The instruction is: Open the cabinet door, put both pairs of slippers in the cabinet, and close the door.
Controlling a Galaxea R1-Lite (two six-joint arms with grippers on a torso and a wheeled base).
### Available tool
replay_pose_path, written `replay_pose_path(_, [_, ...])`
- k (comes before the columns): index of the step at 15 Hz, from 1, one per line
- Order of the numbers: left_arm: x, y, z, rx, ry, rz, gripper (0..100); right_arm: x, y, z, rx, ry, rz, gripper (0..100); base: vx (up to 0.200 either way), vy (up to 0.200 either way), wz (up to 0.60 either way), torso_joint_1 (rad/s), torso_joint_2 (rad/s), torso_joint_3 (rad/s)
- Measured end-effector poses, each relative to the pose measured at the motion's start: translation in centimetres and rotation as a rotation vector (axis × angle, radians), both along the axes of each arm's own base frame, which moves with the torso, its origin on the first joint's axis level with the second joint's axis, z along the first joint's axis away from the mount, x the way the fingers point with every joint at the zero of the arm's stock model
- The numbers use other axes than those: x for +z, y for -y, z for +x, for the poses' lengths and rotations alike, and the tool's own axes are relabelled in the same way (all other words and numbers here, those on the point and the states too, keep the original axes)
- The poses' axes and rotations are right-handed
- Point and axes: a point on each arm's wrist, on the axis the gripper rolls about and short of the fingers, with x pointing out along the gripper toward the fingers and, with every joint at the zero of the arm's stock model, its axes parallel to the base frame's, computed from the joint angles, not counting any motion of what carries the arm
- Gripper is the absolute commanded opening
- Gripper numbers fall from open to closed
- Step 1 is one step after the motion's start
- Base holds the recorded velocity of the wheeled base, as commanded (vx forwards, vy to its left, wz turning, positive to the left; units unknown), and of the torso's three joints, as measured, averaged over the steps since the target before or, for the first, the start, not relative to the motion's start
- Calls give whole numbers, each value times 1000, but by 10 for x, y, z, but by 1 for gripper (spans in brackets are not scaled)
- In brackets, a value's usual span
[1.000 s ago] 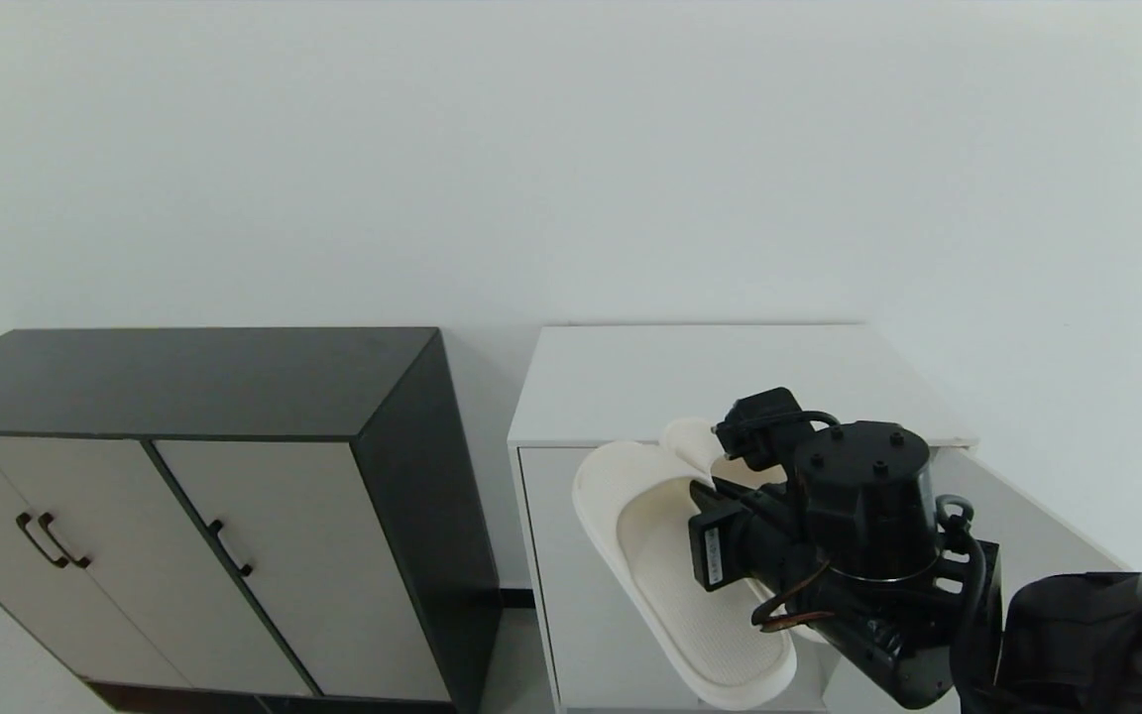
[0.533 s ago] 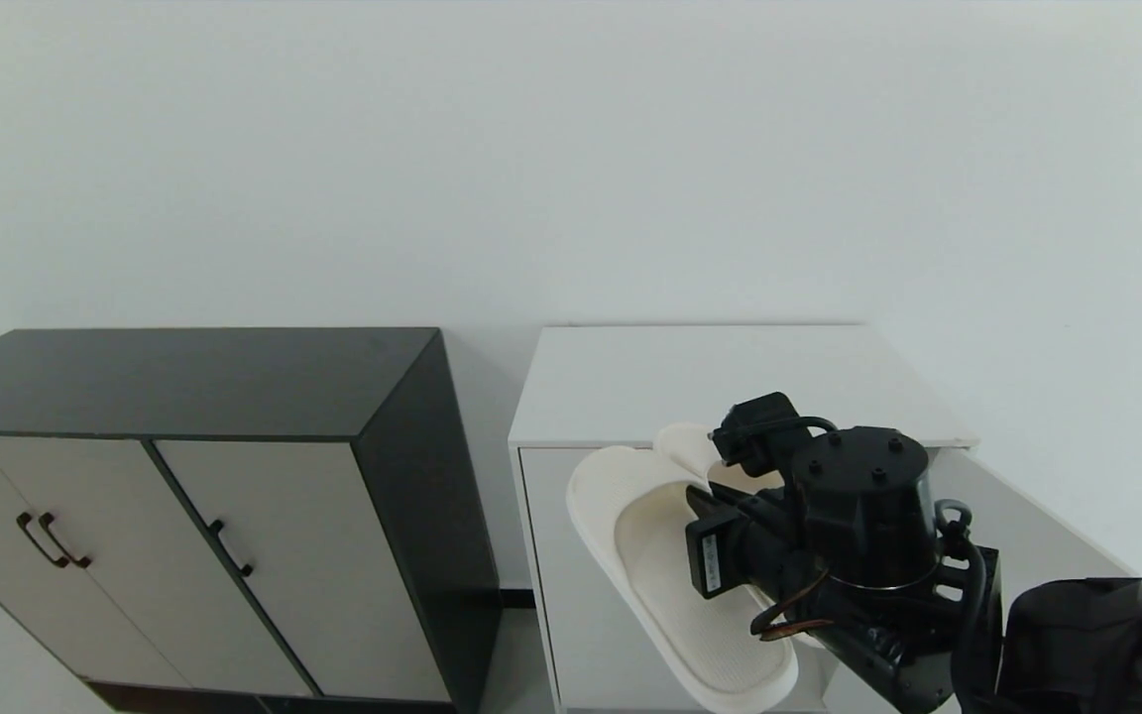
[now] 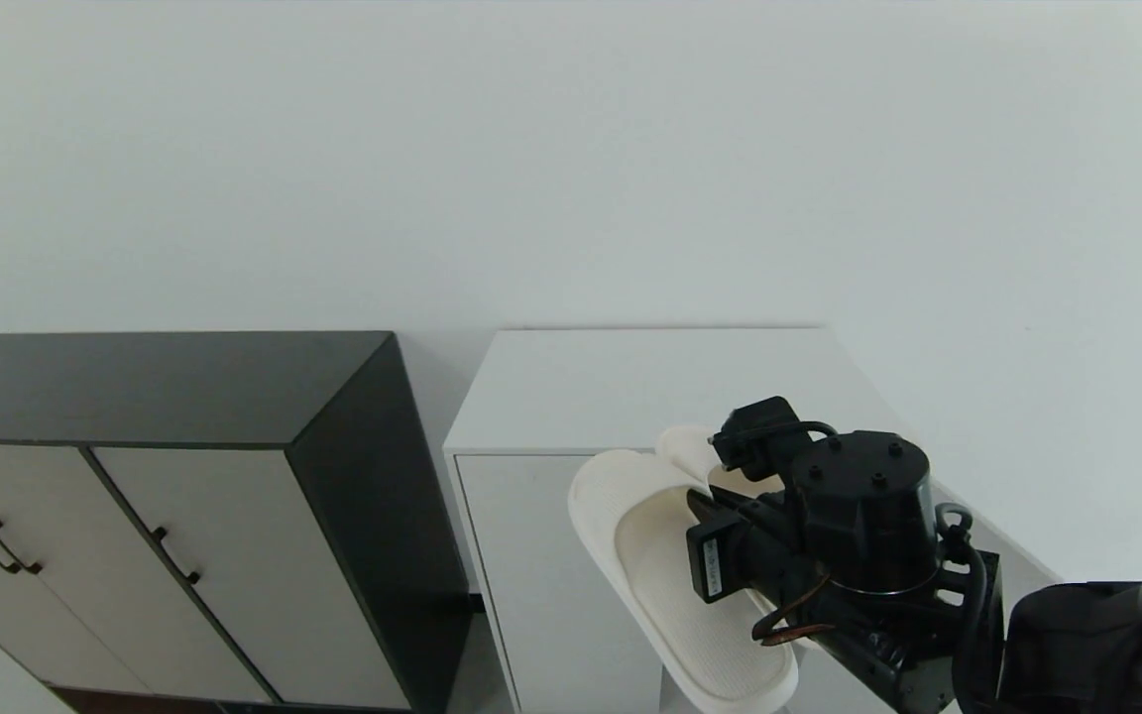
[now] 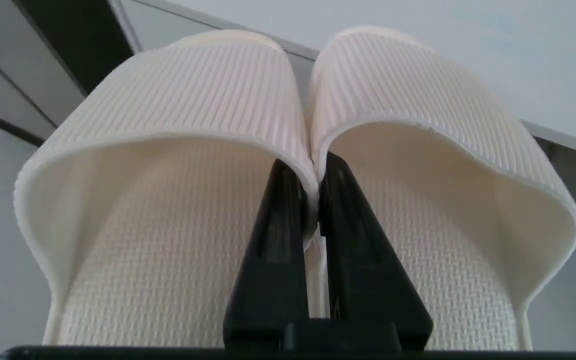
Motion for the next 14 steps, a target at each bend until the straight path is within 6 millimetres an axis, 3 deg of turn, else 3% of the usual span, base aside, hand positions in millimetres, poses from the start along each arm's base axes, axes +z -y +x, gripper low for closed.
replay_pose_path(6, [0,0,0,0,0,0,0,-2,-1,-2,7,-4,-5,0,0,-200,0,2,1,6])
replay_pose_path(14, [0,0,0,0,0,0,0,-1,0,-6,10,-3,-9,0,0,0,0,0,0,0])
